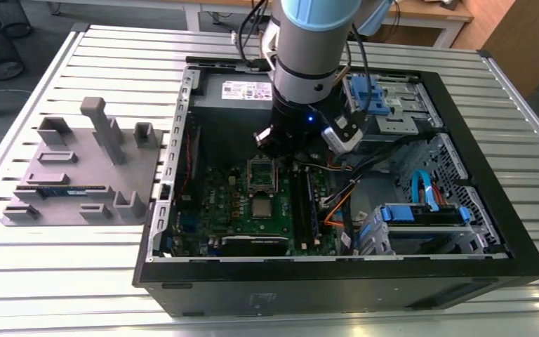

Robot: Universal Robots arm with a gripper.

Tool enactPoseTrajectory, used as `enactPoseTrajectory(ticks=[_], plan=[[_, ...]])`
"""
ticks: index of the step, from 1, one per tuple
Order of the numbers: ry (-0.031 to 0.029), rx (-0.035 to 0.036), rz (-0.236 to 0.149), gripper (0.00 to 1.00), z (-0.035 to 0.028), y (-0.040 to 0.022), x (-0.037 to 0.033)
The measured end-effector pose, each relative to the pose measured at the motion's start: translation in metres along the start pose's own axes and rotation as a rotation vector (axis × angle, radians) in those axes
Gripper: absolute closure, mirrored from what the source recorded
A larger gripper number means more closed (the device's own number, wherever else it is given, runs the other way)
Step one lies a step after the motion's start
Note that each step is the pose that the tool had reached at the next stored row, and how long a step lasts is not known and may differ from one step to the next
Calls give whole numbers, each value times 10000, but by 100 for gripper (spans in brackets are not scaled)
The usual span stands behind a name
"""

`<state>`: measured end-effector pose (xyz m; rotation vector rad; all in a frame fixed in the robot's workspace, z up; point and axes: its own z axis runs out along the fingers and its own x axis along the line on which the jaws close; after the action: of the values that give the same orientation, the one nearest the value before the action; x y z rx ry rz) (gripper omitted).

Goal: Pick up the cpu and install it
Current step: 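Close the cpu cover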

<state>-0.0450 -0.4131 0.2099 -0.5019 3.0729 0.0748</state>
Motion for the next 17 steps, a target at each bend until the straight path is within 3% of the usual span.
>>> enactPoseTrajectory(ticks=[8, 17], plan=[[37, 6, -645, 89, 27, -1, 1], [53, -7, -1036, 89, 40, 4, 16]])
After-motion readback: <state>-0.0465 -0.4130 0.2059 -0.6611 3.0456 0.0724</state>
